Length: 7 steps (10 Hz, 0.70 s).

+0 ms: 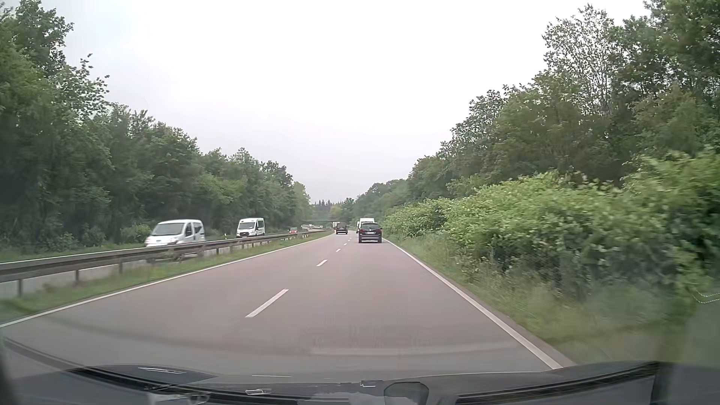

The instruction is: Follow the waypoints while adhering to traffic rules and regulations

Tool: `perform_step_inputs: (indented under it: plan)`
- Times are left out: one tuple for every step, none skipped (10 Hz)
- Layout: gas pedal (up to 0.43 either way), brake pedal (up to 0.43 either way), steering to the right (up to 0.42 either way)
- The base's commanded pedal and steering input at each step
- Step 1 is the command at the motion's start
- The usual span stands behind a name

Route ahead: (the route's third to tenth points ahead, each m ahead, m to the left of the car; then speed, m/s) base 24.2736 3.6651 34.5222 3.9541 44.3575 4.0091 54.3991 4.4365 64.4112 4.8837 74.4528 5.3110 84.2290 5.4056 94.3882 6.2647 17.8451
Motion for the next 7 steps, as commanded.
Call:
perform_step_inputs:
  plan:
    - [0.169, 0.000, -0.007]
    - [0.169, 0.000, -0.006]
    - [0.169, 0.000, -0.005]
    - [0.169, 0.000, -0.005]
    - [0.169, 0.000, -0.004]
    - [0.169, 0.000, -0.004]
    - [0.169, 0.000, -0.004]
